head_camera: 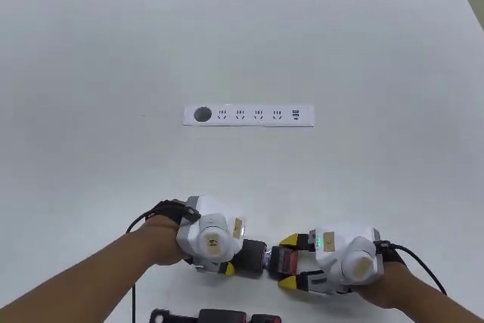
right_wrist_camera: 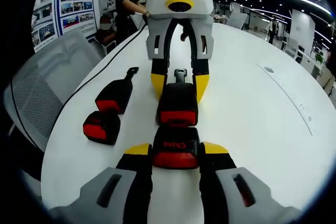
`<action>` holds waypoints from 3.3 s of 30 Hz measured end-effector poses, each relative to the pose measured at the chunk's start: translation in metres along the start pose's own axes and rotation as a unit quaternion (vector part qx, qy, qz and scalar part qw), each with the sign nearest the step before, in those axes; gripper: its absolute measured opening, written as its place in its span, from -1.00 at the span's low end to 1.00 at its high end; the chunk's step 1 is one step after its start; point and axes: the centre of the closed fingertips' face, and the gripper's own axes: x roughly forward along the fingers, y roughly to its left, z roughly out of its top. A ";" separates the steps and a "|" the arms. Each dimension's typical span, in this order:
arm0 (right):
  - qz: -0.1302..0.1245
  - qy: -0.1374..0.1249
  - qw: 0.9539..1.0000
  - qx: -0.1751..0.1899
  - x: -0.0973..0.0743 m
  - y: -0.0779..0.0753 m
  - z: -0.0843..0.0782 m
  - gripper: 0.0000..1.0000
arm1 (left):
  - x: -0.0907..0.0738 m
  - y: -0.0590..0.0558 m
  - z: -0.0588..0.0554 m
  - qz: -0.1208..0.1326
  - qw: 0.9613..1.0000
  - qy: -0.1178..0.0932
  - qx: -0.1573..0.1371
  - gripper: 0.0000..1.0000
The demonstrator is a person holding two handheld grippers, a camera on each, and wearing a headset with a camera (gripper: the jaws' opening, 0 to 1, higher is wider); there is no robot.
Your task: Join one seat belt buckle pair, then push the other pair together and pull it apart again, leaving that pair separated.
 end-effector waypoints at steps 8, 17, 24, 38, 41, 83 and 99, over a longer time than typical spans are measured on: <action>-0.005 0.005 1.000 0.000 0.001 -0.003 0.001 -0.36 | -0.001 0.000 0.002 0.006 1.000 -0.006 -0.017 -0.37; -0.007 0.014 1.000 -0.008 0.003 -0.003 0.002 -0.36 | -0.001 0.000 0.001 0.008 1.000 -0.001 -0.021 -0.36; -0.008 0.020 1.000 -0.011 0.005 -0.002 0.001 -0.36 | 0.000 0.000 0.000 0.009 1.000 -0.001 -0.023 -0.36; -0.007 0.029 0.999 -0.016 0.010 -0.002 -0.005 -0.35 | 0.001 0.000 -0.001 0.012 1.000 0.003 -0.027 -0.35; -0.007 0.030 0.999 -0.017 0.011 -0.002 -0.007 -0.35 | 0.001 0.000 0.000 0.012 1.000 0.003 -0.027 -0.35; 0.005 0.063 0.997 -0.033 -0.008 0.003 -0.024 -0.35 | -0.003 -0.003 0.003 0.003 1.000 0.023 -0.002 -0.34; 0.002 0.079 0.996 -0.028 -0.041 -0.002 -0.051 -0.35 | -0.001 -0.003 0.003 0.013 1.000 0.016 -0.022 -0.34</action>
